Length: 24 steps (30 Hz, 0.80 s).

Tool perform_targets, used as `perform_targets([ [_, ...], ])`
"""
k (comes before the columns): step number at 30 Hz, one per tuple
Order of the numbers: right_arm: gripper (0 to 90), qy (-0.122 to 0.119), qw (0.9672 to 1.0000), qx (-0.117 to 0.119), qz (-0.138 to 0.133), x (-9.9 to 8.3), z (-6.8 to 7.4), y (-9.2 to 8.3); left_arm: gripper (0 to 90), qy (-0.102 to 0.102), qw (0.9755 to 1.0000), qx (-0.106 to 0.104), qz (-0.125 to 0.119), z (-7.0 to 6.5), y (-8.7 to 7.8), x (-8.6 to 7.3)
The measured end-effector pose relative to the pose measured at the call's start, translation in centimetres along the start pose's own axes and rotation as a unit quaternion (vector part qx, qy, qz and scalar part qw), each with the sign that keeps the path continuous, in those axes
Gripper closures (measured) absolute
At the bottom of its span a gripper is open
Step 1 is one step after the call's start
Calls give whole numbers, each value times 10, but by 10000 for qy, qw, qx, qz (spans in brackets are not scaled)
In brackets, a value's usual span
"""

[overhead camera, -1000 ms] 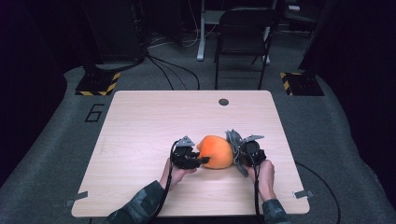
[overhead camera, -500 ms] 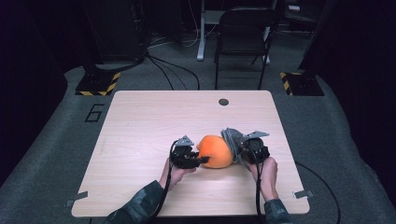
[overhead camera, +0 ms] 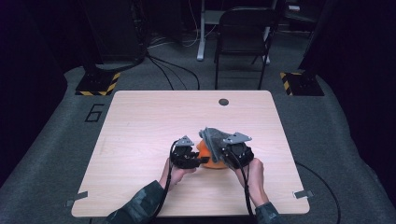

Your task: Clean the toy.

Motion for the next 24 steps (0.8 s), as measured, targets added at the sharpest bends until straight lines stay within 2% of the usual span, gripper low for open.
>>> perform_targets([
  [2, 745, 143, 9997, -75, 162, -6, -10, 6, 671, -39, 10000, -31, -8, -1, 1, 0],
  [3, 745, 234, 9989, -156, 365, -14, -20, 14, 670, -32, 10000, -46, 9, -1, 1, 0],
  [5, 745, 344, 9976, -255, 538, -22, -27, 22, 670, -34, 10000, -33, -3, -1, 1, 0],
  [8, 744, 384, 9962, -251, 745, -31, -35, 33, 669, -28, 10000, -32, -2, -1, 1, 0],
  [9, 744, 394, 9953, -315, 829, -35, -37, 38, 670, -31, 10000, -34, -7, -1, 1, 0],
  [10, 743, 330, 9929, -366, 1080, -44, -41, 49, 668, -36, 10000, -36, -12, -1, 1, 0],
  [12, 742, 317, 9918, -348, 1185, -46, -41, 52, 668, -44, 10000, -44, -4, -1, 0, 0],
  [13, 742, 304, 9887, -388, 1413, -52, -42, 58, 666, -53, 10000, -29, -21, -1, 0, 0],
  [14, 744, 260, 9894, -413, 1369, -52, -44, 59, 665, -55, 10000, -35, -21, -1, 0, 0],
  [15, 746, 364, 9888, -475, 1365, -49, -45, 55, 664, -54, 10000, -40, -23, 0, 0, 0],
  [16, 749, 370, 9898, -501, 1282, -46, -47, 50, 663, -54, 10000, -40, -23, 0, 0, 0],
  [17, 750, 412, 9919, -520, 1082, -40, -50, 43, 663, -44, 10000, -40, -24, 1, -1, 0],
  [18, 750, 412, 9919, -520, 1082, -40, -50, 43, 663, -70, 10000, -49, -35, 1, -1, 0],
  [19, 751, 511, 9939, -474, 854, -32, -51, 32, 662, -74, 10000, -48, -39, 1, -1, 0],
  [20, 751, 616, 9969, -353, 328, -14, -47, 4, 661, -68, 10000, -56, -31, 1, 0, 0],
  [21, 751, 581, 9977, -295, 171, -9, -45, -3, 661, -68, 10000, -56, -31, 1, 0, 0],
  [22, 751, 581, 9977, -295, 171, -9, -45, -3, 661, -65, 10000, -63, -32, 1, 0, 0],
  [23, 751, 533, 9984, -210, 8, -4, -39, -9, 661, -26, 10000, -59, -20, 1, 0, 0],
  [24, 751, 362, 9992, -140, 62, 0, -26, -10, 660, -33, 10000, -57, -18, 1, -1, 0],
])
Point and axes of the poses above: each handheld gripper's, and its own axes: y roughly forward along the jaws, x roughly out of its top, z roughly to its left, the point moved 2 cm from there along y, roughly forward along the jaws, and after that the axes turned 13 degrees about -x, right-handed, at the moved point
